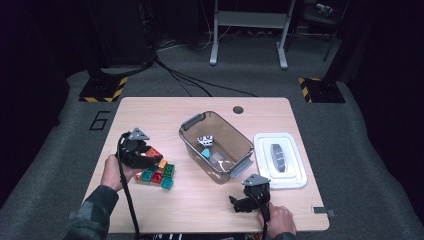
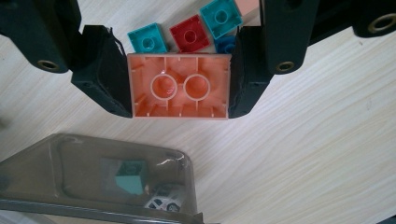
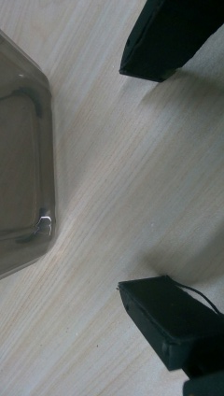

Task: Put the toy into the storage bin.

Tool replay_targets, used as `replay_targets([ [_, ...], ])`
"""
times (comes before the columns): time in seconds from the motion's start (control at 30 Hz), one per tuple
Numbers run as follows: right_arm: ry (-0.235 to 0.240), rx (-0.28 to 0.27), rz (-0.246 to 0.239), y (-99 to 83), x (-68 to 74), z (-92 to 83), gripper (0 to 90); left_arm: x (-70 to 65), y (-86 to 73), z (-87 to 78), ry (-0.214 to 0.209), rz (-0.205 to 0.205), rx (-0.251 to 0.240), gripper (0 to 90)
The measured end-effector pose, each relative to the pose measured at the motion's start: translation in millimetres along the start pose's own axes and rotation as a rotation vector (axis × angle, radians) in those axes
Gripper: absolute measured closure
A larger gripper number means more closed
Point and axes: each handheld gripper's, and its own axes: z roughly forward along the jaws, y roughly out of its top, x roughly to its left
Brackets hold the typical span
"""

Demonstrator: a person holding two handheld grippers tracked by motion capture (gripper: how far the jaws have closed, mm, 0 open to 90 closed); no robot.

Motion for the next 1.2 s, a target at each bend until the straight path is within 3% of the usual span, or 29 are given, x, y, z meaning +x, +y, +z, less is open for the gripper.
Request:
replay_targets([
  [0.83,0.0,0.0,0.0,0.0,0.0,0.0,0.0,3.1,49.8,3.1,0.013,0.034,-0.016,43.2],
  [1.2,0.0,-0.001,0.0,0.0,0.0,0.0,0.0,0.6,81.8,4.7,0.025,0.057,-0.043,43.2],
])
